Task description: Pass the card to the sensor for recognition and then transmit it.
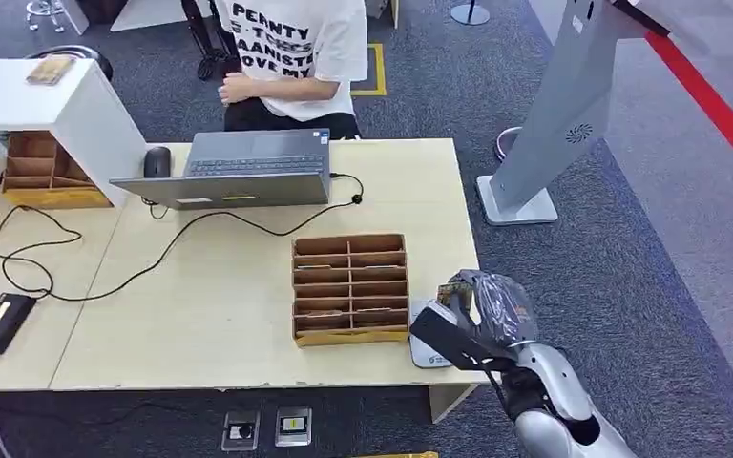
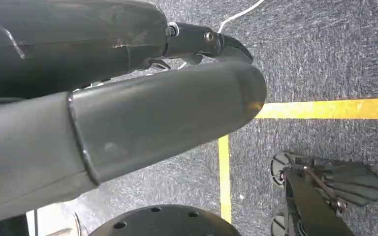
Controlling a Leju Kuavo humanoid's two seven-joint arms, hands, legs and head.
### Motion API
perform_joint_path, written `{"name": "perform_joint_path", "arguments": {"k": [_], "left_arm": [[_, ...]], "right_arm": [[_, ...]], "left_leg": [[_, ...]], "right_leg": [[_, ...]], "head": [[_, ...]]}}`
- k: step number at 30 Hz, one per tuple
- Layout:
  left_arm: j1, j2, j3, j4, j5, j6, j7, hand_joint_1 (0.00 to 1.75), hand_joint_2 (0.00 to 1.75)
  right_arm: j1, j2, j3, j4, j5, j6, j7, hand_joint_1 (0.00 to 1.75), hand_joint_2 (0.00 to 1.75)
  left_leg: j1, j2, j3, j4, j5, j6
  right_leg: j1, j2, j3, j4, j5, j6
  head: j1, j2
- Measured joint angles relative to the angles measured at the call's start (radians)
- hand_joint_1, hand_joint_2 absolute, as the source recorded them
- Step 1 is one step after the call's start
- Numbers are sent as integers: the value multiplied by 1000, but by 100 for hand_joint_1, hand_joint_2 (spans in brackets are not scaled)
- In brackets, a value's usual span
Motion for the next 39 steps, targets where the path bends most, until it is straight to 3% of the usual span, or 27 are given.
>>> {"name": "perform_joint_path", "arguments": {"k": [10,23,39], "left_arm": [[-2,-2,0,-3,10,6,1,0,0],[-2,-4,0,-3,20,11,3,0,0],[-2,-5,0,-3,32,21,13,0,0]], "right_arm": [[-72,45,28,179,-70,-27,-74,175,175],[-127,85,60,327,-98,-29,-101,175,175],[-175,97,105,417,-109,44,-108,175,175]], "left_leg": [[0,-1,0,0,0,0],[0,-1,0,0,0,0],[0,-1,0,0,0,0]], "right_leg": [[0,-1,0,0,0,0],[0,-1,0,0,0,0],[0,-1,0,0,0,0]], "head": [[0,0],[0,0],[0,0]]}}
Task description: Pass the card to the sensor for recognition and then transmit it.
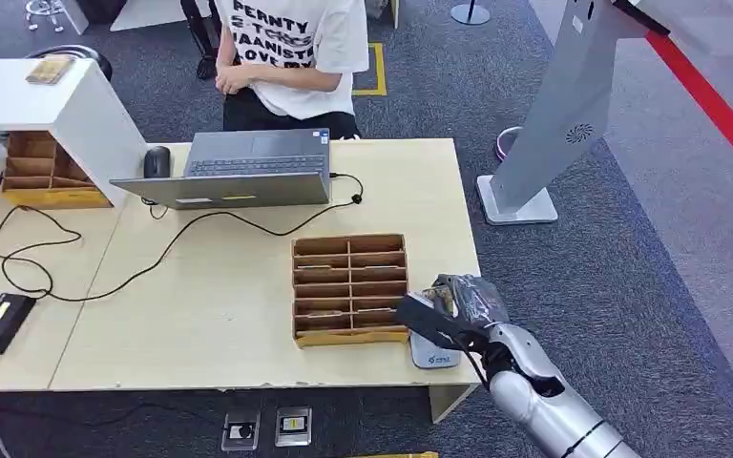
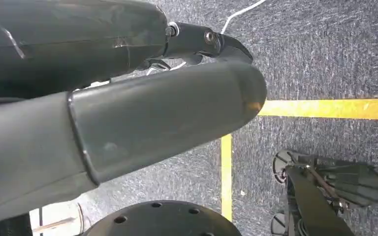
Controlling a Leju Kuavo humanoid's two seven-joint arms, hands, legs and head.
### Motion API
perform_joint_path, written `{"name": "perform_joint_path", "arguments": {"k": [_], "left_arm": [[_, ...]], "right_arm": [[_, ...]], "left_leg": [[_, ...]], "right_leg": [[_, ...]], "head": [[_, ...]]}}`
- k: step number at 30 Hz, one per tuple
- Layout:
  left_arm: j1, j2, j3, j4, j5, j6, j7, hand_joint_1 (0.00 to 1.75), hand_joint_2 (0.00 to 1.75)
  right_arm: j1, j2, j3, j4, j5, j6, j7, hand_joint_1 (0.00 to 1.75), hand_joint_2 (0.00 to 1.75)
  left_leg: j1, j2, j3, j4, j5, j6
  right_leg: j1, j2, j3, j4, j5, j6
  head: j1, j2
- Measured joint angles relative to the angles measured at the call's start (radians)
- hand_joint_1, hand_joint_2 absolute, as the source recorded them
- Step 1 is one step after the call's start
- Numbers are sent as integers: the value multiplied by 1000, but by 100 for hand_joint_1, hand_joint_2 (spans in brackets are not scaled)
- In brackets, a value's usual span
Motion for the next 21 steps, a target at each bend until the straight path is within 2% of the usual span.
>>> {"name": "perform_joint_path", "arguments": {"k": [2,5,8,21], "left_arm": [[0,0,0,0,1,0,0,0,0],[0,0,0,0,6,2,0,0,0],[0,0,0,0,1,1,0,0,0],[0,0,-3,0,-6,-5,0,0,0]], "right_arm": [[-1,0,2,2,-1,5,0,175,175],[-17,1,21,25,-14,65,8,175,175],[-18,1,23,32,-19,82,18,175,175],[-16,-3,28,41,-18,114,45,175,175]], "left_leg": [[0,0,0,0,0,0],[0,0,0,0,0,0],[0,0,0,0,0,0],[0,0,1,0,0,0]], "right_leg": [[0,0,0,0,0,0],[0,0,0,0,0,0],[0,0,0,0,0,0],[0,1,0,0,0,0]], "head": [[0,0],[0,0],[0,0],[0,0]]}}
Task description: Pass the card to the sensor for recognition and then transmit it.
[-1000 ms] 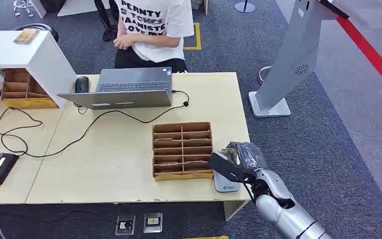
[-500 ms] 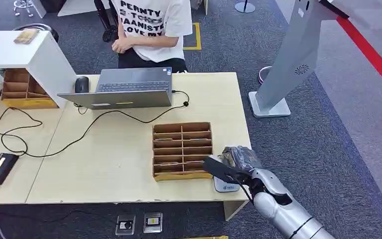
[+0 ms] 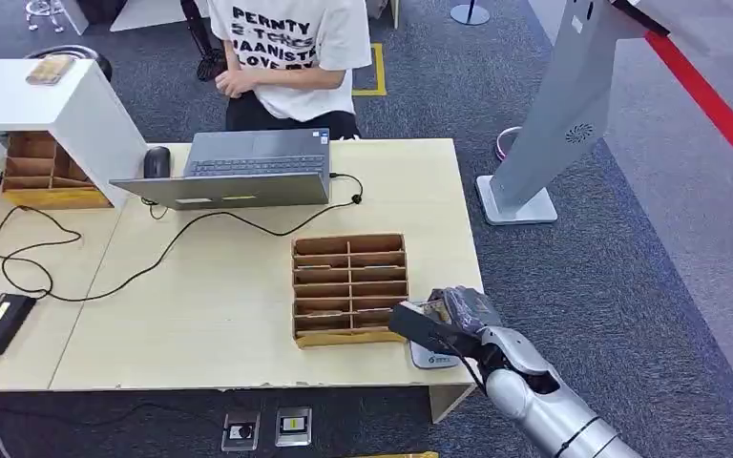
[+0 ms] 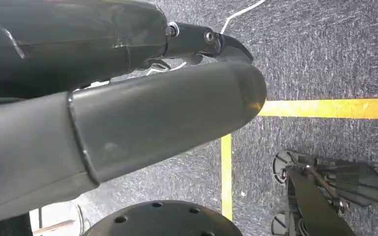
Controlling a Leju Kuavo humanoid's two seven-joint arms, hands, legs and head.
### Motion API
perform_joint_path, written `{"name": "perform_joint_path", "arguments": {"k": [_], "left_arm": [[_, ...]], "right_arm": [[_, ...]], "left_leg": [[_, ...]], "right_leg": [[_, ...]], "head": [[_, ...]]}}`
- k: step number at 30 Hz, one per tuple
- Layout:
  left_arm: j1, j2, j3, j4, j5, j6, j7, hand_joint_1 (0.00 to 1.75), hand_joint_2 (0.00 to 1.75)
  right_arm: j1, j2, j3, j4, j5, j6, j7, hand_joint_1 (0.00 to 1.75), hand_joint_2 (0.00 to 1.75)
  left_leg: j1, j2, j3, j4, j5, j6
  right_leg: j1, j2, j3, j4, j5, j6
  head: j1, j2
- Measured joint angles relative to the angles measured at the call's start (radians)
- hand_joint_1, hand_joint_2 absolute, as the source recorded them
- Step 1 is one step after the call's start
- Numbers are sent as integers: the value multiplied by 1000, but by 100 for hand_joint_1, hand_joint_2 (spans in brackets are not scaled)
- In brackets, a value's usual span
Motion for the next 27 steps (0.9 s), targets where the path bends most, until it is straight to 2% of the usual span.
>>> {"name": "perform_joint_path", "arguments": {"k": [10,18,27], "left_arm": [[0,0,0,0,1,0,0,0,0],[0,0,-2,0,4,0,0,0,0],[0,0,-3,0,9,0,-2,0,0]], "right_arm": [[1,0,0,4,7,-2,-13,175,175],[11,9,0,9,27,-35,-44,175,175],[34,15,0,-32,105,-64,-3,175,175]], "left_leg": [[0,0,0,0,0,0],[0,0,0,0,0,0],[0,0,0,0,0,0]], "right_leg": [[0,0,0,0,0,0],[0,0,0,0,0,0],[0,0,0,0,0,0]], "head": [[0,0],[0,0],[0,0]]}}
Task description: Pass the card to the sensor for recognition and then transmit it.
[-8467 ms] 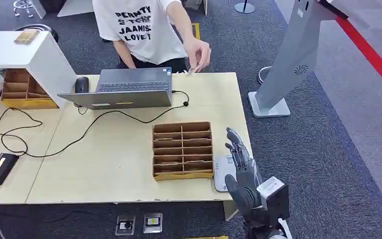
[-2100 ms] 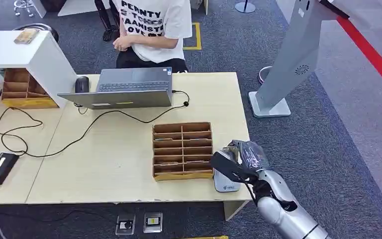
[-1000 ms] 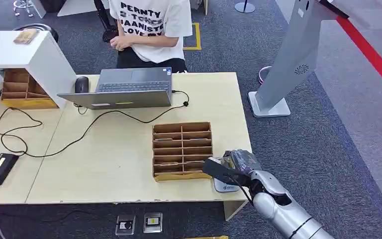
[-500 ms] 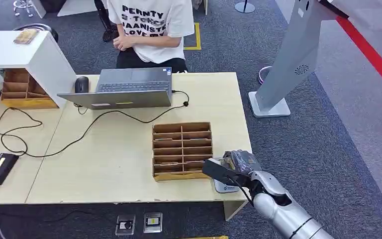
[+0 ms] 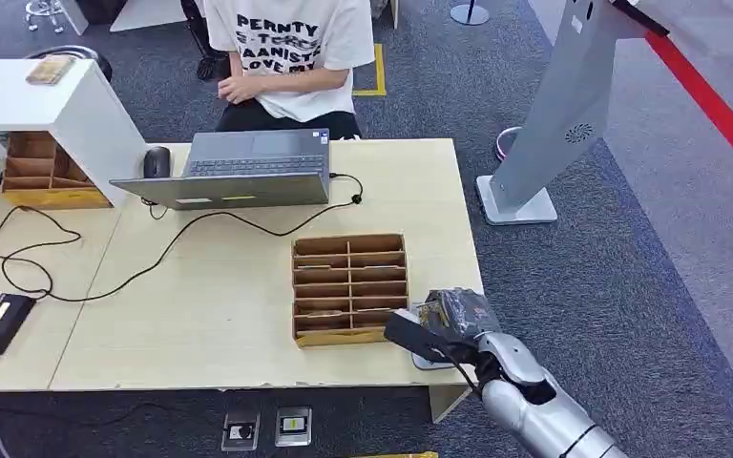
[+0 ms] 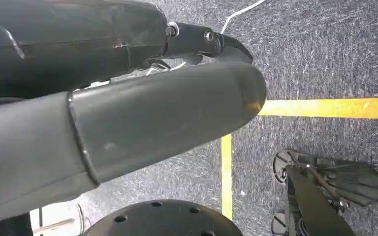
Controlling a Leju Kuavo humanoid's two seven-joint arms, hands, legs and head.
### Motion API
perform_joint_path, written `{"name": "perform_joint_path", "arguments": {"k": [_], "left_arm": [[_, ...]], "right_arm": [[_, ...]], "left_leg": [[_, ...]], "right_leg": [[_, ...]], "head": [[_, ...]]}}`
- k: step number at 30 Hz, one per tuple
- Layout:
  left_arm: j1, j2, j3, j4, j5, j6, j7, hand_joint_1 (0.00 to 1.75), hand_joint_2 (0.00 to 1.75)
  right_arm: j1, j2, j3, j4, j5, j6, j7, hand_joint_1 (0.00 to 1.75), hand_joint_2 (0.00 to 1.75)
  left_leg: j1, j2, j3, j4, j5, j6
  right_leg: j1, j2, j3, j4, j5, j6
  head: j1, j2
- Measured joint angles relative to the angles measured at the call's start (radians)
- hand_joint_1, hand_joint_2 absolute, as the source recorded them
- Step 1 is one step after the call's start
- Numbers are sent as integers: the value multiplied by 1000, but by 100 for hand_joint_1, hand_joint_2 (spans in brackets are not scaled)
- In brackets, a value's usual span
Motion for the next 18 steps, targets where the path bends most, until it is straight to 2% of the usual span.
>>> {"name": "perform_joint_path", "arguments": {"k": [5,13,18], "left_arm": [[1,0,0,0,6,-2,-10,0,0],[2,0,0,0,6,-8,-20,0,0],[2,0,0,0,6,-12,-23,0,0]], "right_arm": [[43,-1,-25,-135,116,-23,69,175,175],[91,-17,-68,-305,226,-55,114,175,175],[119,-29,-99,-405,252,-61,124,175,175]], "left_leg": [[0,2,0,0,0,0],[0,2,0,0,0,0],[0,2,0,0,0,0]], "right_leg": [[0,0,0,0,0,0],[0,1,0,0,0,0],[0,1,0,0,0,0]], "head": [[0,0],[0,0],[0,0]]}}
